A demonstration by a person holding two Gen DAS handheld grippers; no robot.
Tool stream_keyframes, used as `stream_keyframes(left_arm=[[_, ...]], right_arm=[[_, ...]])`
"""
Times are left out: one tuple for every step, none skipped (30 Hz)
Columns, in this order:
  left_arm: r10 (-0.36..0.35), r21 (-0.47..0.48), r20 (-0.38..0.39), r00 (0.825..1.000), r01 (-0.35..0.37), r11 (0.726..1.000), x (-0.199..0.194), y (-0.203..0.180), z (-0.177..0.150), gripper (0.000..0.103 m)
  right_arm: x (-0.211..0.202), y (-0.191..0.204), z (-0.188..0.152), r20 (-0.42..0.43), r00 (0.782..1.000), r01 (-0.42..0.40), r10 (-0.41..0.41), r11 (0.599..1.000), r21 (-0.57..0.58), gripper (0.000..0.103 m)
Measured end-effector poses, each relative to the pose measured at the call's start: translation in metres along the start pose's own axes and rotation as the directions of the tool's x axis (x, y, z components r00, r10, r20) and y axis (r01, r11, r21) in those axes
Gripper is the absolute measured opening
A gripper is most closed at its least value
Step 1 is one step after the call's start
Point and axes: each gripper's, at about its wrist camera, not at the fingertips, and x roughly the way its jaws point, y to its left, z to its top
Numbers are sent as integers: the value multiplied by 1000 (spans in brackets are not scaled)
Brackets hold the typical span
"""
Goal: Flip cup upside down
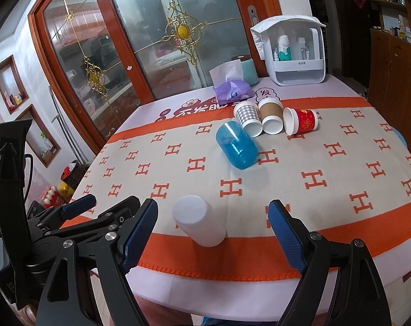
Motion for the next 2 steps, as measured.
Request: stream_keyframes(left_arm=[[0, 0, 0, 1000, 0, 1000, 0, 0, 0, 82], [0, 0, 0, 1000, 0, 1000, 0, 1, -1, 82]], right_arm=[[0, 0, -2, -1, 1000, -1, 1, 1000, 0, 85], [0, 0, 0, 0, 1000, 0, 0, 1000, 0, 85]])
